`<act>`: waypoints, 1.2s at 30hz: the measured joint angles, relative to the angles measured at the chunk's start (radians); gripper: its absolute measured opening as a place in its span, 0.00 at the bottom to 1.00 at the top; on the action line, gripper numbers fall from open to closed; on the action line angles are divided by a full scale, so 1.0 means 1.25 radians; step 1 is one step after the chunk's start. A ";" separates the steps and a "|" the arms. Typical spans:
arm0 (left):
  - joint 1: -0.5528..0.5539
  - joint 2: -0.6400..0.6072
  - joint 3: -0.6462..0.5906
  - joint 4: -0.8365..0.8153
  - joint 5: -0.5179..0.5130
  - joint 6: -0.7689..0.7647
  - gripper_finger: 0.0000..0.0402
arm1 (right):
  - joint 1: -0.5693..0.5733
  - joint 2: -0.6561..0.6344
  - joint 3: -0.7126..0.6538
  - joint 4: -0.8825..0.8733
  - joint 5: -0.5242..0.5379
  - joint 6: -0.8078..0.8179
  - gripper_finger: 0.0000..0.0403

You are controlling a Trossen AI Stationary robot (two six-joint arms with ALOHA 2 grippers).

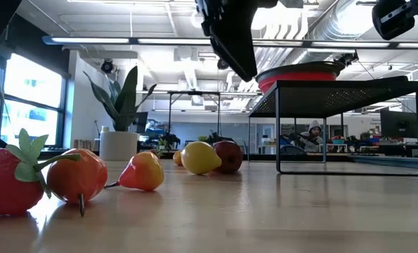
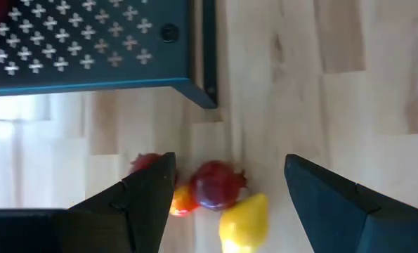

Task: Pick & Place Fruit
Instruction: Put the lemon into the strainer bowl on the shelf

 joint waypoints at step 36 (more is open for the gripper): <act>0.094 0.000 0.000 -0.024 0.156 0.250 0.65 | 0.000 0.000 0.000 -0.006 0.102 -0.062 0.01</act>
